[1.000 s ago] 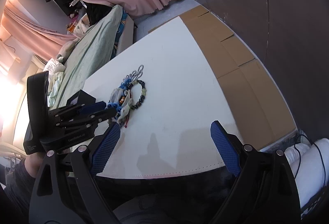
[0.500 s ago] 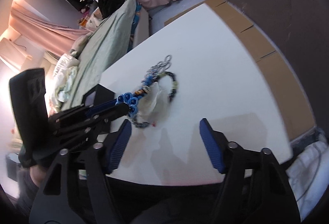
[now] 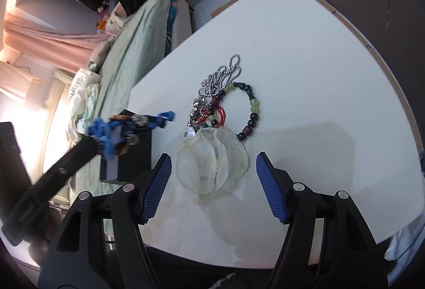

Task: Organize jewelry
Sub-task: 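Grasp the blue flower ornament with the left gripper and lift it, then lower the blue flower ornament into the black box and open the left gripper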

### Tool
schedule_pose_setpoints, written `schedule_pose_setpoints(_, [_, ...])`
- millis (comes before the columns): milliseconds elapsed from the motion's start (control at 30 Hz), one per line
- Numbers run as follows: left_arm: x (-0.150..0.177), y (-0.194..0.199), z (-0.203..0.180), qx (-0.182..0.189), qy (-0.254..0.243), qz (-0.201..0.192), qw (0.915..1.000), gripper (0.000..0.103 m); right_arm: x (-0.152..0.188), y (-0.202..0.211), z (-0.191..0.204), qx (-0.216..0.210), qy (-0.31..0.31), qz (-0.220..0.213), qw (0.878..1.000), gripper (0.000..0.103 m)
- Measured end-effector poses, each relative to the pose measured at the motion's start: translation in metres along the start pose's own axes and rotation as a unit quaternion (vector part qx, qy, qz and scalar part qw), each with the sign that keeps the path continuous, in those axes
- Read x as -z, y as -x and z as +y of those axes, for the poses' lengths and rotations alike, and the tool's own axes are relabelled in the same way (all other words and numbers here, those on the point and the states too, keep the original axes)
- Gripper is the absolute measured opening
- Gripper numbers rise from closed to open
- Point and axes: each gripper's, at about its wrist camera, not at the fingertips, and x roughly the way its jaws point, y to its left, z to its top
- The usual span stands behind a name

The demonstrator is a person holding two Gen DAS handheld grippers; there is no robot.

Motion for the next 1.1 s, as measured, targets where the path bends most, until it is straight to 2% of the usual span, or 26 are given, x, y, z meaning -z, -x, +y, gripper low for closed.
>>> schedule_pose_setpoints(100, [0.002, 0.013, 0.007, -0.007, 0.003, -0.014, 0.9999, 0.018, 0.0, -0.012, 0.008, 0.018, 0.011, 0.01, 1.0, 0.065])
schedule_pose_setpoints(133, [0.002, 0.017, 0.009, -0.009, 0.006, -0.02, 0.9998, 0.018, 0.0, -0.018, 0.012, 0.026, 0.017, 0.013, 0.999, 0.057])
schedule_pose_setpoints(167, [0.003, 0.022, 0.012, -0.01, 0.011, -0.027, 0.9995, 0.018, 0.001, -0.023, 0.014, 0.033, 0.021, 0.016, 0.999, 0.04])
schedule_pose_setpoints(200, [0.004, 0.026, 0.015, -0.009, 0.017, -0.033, 0.9993, 0.018, 0.001, -0.027, 0.015, 0.042, 0.023, 0.019, 0.999, 0.027])
schedule_pose_setpoints(233, [0.005, 0.033, 0.02, -0.009, 0.028, -0.04, 0.9988, 0.018, 0.001, -0.03, 0.015, 0.049, 0.021, 0.021, 0.998, 0.003])
schedule_pose_setpoints(400, [0.012, 0.054, 0.048, -0.017, 0.063, -0.064, 0.9958, 0.018, 0.0, -0.014, 0.034, 0.034, 0.04, -0.01, 0.999, 0.002])
schedule_pose_setpoints(600, [0.02, 0.066, 0.088, -0.014, 0.111, -0.065, 0.9915, 0.018, -0.009, 0.009, 0.072, 0.022, 0.062, -0.04, 0.997, 0.002])
schedule_pose_setpoints(867, [0.028, 0.073, 0.118, -0.012, 0.14, -0.065, 0.9879, 0.021, -0.013, 0.02, 0.126, 0.009, 0.105, -0.059, 0.993, 0.002])
schedule_pose_setpoints(933, [0.028, 0.072, 0.123, -0.009, 0.15, -0.057, 0.987, 0.036, -0.012, 0.021, 0.137, 0.003, 0.113, -0.061, 0.992, 0.002])
schedule_pose_setpoints(967, [0.029, 0.074, 0.126, -0.014, 0.156, -0.06, 0.9858, 0.057, -0.012, 0.02, 0.143, 0.001, 0.117, -0.061, 0.991, 0.002])
schedule_pose_setpoints(1000, [0.03, 0.078, 0.128, -0.02, 0.159, -0.07, 0.9846, 0.063, -0.011, 0.02, 0.149, -0.002, 0.121, -0.061, 0.991, 0.002])
schedule_pose_setpoints(1100, [0.032, 0.087, 0.135, -0.022, 0.165, -0.091, 0.9818, 0.064, -0.008, 0.019, 0.167, -0.011, 0.134, -0.059, 0.989, 0.002])
